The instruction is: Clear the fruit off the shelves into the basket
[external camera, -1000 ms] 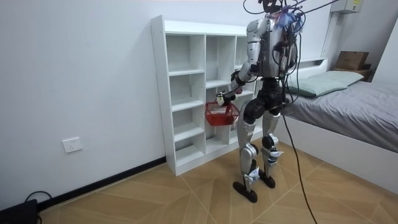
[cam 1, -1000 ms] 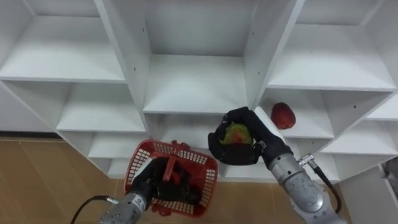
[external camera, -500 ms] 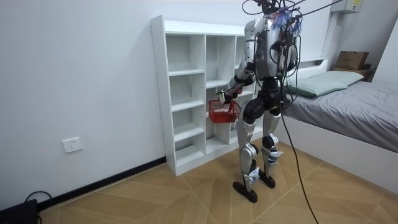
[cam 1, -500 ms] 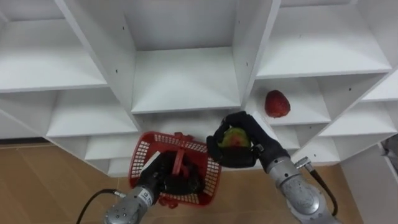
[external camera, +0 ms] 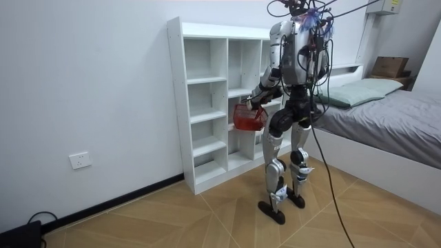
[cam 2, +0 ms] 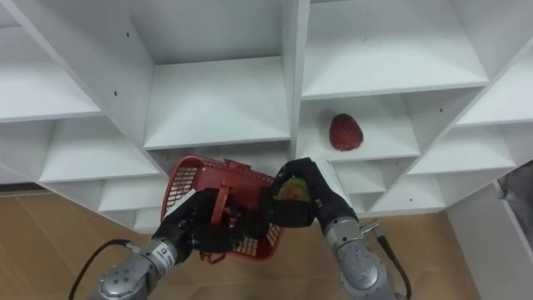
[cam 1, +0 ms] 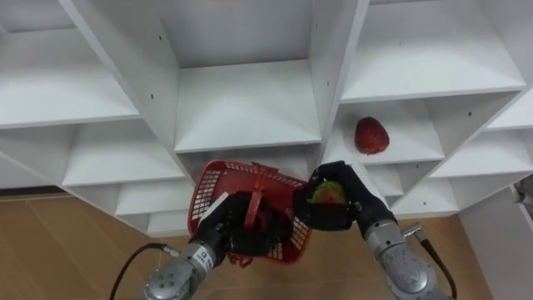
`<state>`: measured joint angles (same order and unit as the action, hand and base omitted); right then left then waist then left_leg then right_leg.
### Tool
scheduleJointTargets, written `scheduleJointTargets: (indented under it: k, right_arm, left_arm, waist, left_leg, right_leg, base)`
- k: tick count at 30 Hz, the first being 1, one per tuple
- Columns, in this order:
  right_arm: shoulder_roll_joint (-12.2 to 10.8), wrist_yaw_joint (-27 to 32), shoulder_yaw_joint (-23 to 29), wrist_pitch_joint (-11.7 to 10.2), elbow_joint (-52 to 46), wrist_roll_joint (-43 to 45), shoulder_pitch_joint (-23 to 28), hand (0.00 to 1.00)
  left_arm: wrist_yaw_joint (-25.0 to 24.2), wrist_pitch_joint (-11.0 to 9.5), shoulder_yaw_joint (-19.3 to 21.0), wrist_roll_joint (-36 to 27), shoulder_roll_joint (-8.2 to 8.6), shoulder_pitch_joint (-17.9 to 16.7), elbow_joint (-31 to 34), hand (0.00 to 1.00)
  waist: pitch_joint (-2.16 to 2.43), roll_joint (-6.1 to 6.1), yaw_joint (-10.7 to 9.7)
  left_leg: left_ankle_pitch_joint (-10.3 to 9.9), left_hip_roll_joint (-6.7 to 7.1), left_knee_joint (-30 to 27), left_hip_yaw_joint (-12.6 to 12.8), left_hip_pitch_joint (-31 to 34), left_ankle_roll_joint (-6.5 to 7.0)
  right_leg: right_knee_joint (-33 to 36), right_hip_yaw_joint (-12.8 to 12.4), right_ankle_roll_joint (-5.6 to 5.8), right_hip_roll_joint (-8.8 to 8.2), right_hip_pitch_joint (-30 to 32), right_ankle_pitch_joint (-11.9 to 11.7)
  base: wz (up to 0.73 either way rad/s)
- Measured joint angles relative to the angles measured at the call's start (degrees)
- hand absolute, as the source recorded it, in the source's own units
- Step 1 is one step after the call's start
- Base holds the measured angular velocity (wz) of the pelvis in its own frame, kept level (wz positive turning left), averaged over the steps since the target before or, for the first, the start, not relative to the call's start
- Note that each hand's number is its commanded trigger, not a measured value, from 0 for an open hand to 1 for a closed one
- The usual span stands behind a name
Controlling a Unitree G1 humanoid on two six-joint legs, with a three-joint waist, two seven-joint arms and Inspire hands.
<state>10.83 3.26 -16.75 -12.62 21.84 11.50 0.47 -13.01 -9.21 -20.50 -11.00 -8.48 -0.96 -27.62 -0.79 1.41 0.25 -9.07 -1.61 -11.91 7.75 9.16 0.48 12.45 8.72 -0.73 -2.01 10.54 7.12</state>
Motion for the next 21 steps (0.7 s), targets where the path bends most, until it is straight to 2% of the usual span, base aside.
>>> scheduleJointTargets:
  k: [6, 12, 21]
  right_arm:
    - [0.0, 1.68, -0.27, 0.11, 2.93, -0.1, -0.47, 1.0]
    - [-0.1, 2.01, -0.14, 0.34, 6.48, -0.46, -1.88, 1.0]
    - [-0.18, 2.53, -0.08, 1.5, 6.67, -2.33, -4.0, 1.0]
  left_arm:
    - [-1.43, 0.02, -1.76, -1.43, 0.0, -1.14, 3.61, 1.0]
    - [-1.95, 0.19, -3.14, -4.23, -0.29, -1.2, 4.56, 1.0]
    - [-4.14, 0.31, -5.07, -7.52, -0.06, -1.22, 5.07, 1.0]
  waist:
    - [0.01, -0.02, 0.03]
    - [0.03, -0.05, -0.09]
    - [0.07, -0.12, -0.06]
  left_leg:
    - [0.02, 0.0, -0.11, 0.03, 0.01, 0.0]
    - [0.02, 0.0, -0.24, 0.14, 0.06, 0.0]
    - [0.02, -0.08, -0.44, 0.66, 0.29, 0.0]
  right_leg:
    - [0.02, -0.06, 0.03, -0.02, -0.06, 0.05]
    - [0.09, -0.18, 0.03, -0.02, 0.06, 0.08]
    - [0.45, -0.73, 0.0, 0.0, 0.63, 0.06]
  base:
    - [0.0]
    - [0.0]
    - [-0.02]
